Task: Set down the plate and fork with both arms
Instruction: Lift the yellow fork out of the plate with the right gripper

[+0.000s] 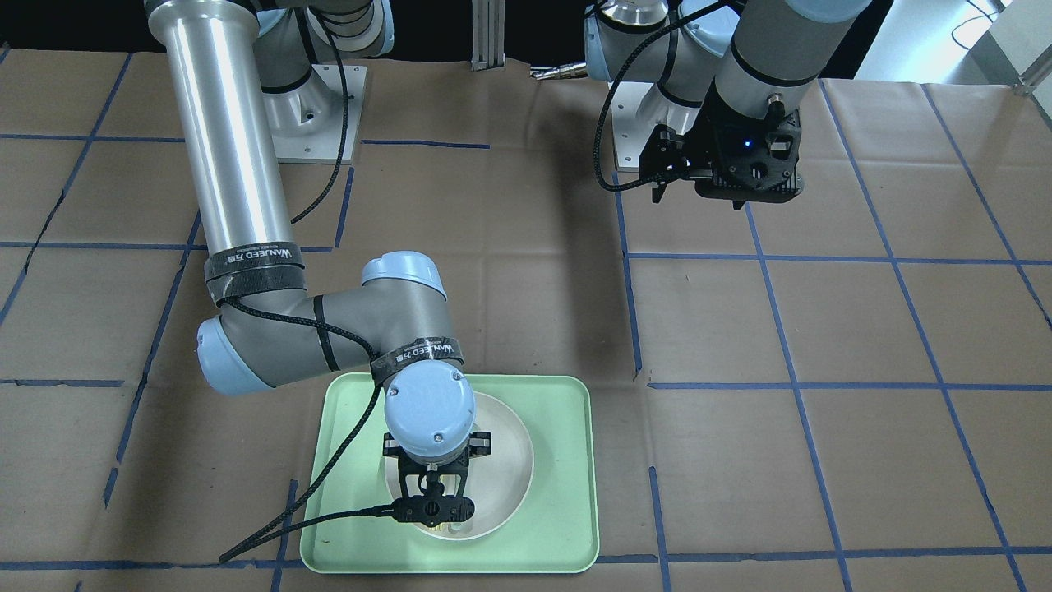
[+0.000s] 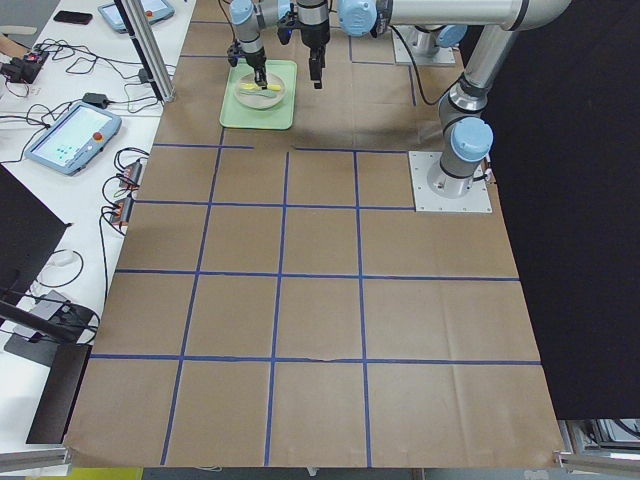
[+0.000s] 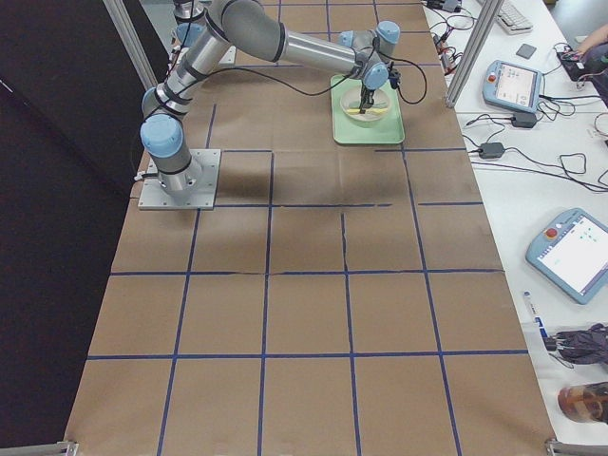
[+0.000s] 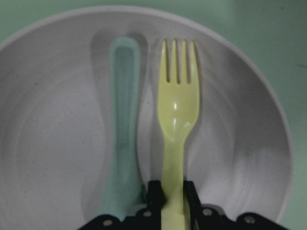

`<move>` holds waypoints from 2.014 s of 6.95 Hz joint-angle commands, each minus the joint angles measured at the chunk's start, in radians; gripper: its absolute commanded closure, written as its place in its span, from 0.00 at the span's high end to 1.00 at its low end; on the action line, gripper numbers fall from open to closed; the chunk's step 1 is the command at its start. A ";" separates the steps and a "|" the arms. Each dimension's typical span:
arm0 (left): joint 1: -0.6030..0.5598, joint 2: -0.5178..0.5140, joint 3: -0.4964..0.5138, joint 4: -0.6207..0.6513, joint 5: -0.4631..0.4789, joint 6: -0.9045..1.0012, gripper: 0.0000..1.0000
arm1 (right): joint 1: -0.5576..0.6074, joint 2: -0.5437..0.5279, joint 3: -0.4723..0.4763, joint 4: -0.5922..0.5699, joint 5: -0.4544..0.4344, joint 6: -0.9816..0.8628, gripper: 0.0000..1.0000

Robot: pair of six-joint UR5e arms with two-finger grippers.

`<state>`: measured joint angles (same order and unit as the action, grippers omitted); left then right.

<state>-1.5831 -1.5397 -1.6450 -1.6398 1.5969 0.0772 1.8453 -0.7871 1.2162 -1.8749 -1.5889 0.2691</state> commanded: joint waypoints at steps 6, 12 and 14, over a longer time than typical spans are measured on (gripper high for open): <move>0.000 0.001 -0.001 0.000 0.000 -0.001 0.99 | -0.024 -0.115 0.002 0.085 0.010 0.018 0.01; 0.000 0.001 -0.010 0.000 -0.002 0.001 0.99 | -0.182 -0.107 0.095 0.068 0.009 -0.122 0.01; 0.008 -0.010 -0.016 0.012 -0.003 -0.001 0.99 | -0.181 -0.051 0.095 0.011 0.017 -0.120 0.01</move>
<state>-1.5805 -1.5431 -1.6564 -1.6358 1.5947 0.0780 1.6652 -0.8707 1.3082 -1.8263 -1.5778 0.1529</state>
